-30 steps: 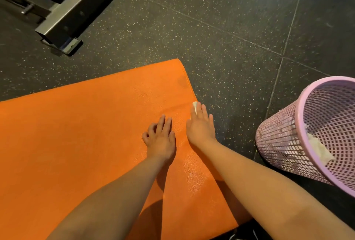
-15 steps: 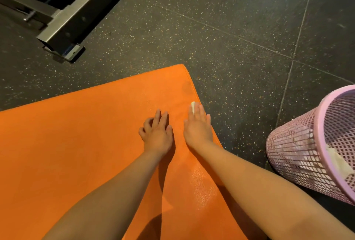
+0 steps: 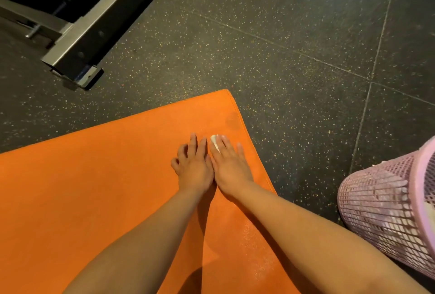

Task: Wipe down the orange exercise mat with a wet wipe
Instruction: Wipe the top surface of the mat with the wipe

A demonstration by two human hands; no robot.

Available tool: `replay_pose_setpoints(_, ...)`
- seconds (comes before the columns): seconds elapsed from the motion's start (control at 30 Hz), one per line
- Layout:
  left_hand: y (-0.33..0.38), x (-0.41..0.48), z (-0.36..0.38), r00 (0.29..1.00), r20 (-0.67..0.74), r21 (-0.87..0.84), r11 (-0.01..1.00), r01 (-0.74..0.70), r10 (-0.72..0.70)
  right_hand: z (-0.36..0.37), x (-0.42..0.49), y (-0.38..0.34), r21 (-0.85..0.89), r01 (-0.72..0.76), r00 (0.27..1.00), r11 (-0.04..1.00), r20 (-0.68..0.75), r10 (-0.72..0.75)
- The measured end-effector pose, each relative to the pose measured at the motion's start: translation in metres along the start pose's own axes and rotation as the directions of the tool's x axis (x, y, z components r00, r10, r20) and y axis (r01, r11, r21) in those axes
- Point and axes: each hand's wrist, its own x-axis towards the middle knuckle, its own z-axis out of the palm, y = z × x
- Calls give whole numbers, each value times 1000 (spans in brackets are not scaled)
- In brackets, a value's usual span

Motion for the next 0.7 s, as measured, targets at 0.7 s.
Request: replay_pose_setpoints(0.7, 3, 79, -24, 996, -34, -41, 996, 84, -86, -24, 87, 1, 54, -86, 995, 995, -39, 88)
